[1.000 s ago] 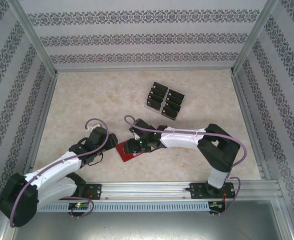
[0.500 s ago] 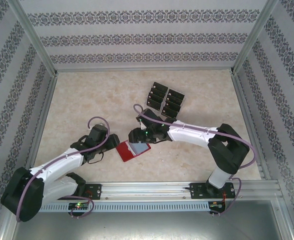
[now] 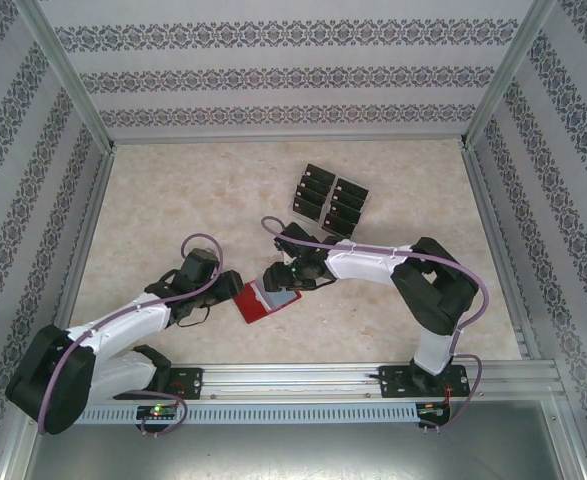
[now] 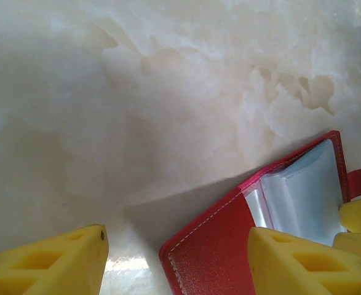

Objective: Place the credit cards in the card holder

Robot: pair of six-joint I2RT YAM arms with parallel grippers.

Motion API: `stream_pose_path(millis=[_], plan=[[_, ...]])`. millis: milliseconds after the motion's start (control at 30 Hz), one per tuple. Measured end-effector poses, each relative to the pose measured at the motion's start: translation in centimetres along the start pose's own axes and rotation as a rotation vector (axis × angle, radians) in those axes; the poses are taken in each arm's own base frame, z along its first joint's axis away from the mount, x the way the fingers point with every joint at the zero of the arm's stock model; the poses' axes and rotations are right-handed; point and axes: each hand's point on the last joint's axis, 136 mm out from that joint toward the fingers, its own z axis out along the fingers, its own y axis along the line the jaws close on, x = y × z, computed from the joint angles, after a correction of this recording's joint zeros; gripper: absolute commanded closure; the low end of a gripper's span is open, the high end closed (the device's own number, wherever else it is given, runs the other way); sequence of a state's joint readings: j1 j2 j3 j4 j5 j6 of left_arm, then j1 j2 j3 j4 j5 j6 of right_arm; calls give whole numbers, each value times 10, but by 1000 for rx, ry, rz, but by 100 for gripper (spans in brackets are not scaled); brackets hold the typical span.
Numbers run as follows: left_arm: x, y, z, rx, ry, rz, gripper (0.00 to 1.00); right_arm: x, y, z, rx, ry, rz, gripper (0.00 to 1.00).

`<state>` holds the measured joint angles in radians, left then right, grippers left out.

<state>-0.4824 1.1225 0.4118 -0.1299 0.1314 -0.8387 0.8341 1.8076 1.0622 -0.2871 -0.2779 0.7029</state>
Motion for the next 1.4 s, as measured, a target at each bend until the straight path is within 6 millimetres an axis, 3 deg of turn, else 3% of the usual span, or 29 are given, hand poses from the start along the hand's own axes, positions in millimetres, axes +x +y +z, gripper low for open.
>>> stream_pose_path(millis=[400, 1033, 1267, 1400], plan=[[2, -2, 8, 10, 16, -1, 38, 17, 16, 5, -12, 25, -47, 42], [-2, -4, 6, 22, 1, -1, 37, 19, 56, -3, -87, 18, -81, 42], [-37, 15, -18, 6, -110, -93, 37, 26, 81, -5, -122, 22, -111, 42], [-56, 20, -32, -5, -158, -126, 37, 31, 93, 5, -136, 47, -126, 41]])
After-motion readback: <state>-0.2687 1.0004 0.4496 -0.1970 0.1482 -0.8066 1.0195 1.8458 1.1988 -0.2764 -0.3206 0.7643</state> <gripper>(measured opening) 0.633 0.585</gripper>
